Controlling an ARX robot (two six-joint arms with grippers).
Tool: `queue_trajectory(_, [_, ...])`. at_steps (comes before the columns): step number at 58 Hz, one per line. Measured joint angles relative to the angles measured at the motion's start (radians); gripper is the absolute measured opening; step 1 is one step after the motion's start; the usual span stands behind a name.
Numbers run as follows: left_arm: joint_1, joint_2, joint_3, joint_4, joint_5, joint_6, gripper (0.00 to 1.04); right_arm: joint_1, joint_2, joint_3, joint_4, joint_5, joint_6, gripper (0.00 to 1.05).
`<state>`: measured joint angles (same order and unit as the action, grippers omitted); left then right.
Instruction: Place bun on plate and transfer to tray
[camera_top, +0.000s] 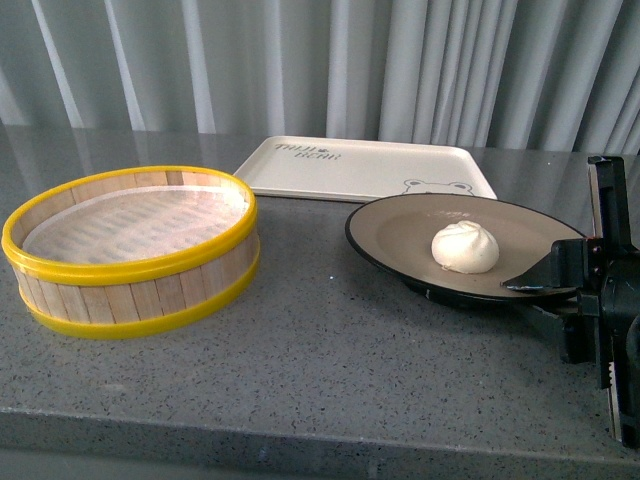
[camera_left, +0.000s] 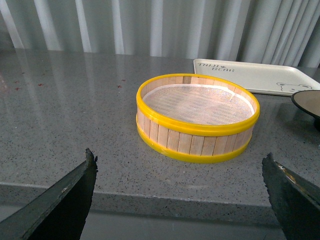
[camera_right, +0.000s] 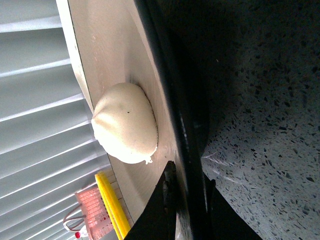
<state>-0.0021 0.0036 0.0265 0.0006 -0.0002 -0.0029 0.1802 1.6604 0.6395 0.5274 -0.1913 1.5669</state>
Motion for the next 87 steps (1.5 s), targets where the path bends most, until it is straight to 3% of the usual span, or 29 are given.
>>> queue_trajectory(19, [0.0, 0.0, 0.0, 0.0, 0.0, 0.0, 0.98, -0.029, -0.119, -0.087, 0.046, 0.011, -0.071, 0.03])
queue_trajectory(38, [0.0, 0.0, 0.0, 0.0, 0.0, 0.0, 0.98, -0.076, -0.188, -0.064, 0.051, -0.076, -0.063, 0.03])
queue_trajectory(52, [0.0, 0.0, 0.0, 0.0, 0.0, 0.0, 0.98, -0.167, -0.081, 0.171, -0.041, -0.14, -0.056, 0.03])
queue_trajectory(87, [0.0, 0.0, 0.0, 0.0, 0.0, 0.0, 0.98, -0.24, 0.25, 0.513, -0.159, -0.164, -0.12, 0.03])
